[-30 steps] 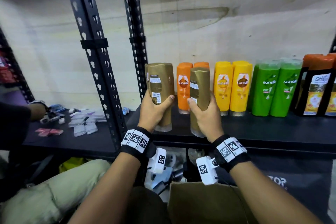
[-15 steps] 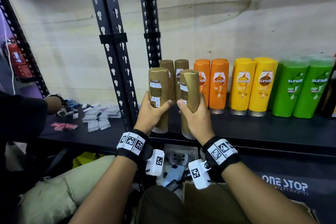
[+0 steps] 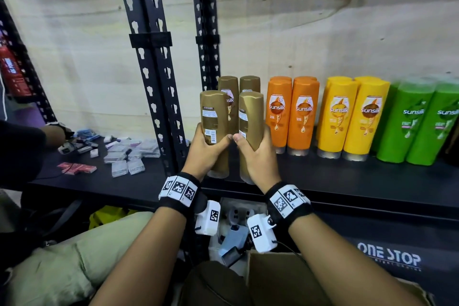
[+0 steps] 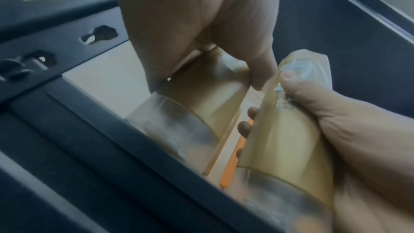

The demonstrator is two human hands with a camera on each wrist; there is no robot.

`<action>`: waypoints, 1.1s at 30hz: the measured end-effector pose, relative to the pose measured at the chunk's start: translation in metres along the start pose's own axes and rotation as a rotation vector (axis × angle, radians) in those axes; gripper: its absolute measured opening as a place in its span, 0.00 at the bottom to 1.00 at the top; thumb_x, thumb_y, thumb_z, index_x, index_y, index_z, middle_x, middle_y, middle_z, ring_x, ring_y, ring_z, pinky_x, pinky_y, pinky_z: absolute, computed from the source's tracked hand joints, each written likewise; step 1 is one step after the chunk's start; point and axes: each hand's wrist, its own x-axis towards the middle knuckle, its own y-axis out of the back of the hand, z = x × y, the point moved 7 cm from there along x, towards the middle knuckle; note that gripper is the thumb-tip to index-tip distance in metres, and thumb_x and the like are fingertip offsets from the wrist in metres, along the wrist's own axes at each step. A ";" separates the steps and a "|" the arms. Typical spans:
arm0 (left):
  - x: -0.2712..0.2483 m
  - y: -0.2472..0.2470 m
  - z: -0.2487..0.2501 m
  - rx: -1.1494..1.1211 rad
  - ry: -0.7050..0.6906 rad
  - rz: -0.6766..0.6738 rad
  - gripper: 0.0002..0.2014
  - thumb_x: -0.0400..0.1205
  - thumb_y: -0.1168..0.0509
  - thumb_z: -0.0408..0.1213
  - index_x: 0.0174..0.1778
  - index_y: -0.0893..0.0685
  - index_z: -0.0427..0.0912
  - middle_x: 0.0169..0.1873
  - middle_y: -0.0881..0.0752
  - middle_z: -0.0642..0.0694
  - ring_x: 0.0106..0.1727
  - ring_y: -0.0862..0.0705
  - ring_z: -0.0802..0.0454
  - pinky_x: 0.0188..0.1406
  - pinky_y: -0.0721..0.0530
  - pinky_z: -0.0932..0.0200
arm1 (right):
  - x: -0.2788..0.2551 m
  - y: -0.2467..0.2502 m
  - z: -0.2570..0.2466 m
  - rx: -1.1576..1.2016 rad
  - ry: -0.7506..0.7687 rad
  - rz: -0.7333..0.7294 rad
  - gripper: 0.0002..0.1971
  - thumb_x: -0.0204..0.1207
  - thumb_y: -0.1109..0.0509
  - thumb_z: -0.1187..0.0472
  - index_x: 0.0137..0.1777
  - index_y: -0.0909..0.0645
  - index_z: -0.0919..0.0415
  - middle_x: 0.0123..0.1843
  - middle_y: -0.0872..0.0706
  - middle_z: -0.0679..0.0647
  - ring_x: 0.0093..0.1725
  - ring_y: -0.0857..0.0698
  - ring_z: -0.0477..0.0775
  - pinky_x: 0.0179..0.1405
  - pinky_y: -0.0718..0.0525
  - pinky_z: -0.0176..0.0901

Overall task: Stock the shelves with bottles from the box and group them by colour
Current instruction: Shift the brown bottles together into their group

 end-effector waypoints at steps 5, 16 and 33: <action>0.022 0.002 -0.012 0.006 0.082 -0.012 0.28 0.77 0.22 0.40 0.71 0.25 0.46 0.56 0.08 0.51 0.57 0.09 0.54 0.66 0.13 0.45 | 0.016 -0.015 0.017 -0.012 -0.057 -0.029 0.32 0.78 0.23 0.48 0.78 0.29 0.59 0.68 0.14 0.52 0.66 0.14 0.47 0.69 0.16 0.48; 0.024 0.006 -0.021 0.065 0.096 0.021 0.34 0.70 0.21 0.52 0.70 0.24 0.52 0.57 0.09 0.53 0.60 0.11 0.53 0.68 0.15 0.42 | 0.011 -0.016 0.025 0.103 -0.195 -0.065 0.35 0.75 0.48 0.20 0.74 0.27 0.38 0.65 0.17 0.26 0.66 0.20 0.28 0.67 0.23 0.28; 0.021 0.005 -0.020 0.076 0.071 -0.002 0.34 0.69 0.22 0.54 0.70 0.25 0.50 0.59 0.11 0.53 0.61 0.12 0.56 0.69 0.16 0.46 | 0.001 -0.005 0.039 0.044 -0.246 -0.071 0.32 0.71 0.35 0.24 0.69 0.30 0.39 0.64 0.18 0.37 0.57 0.20 0.24 0.49 0.23 0.20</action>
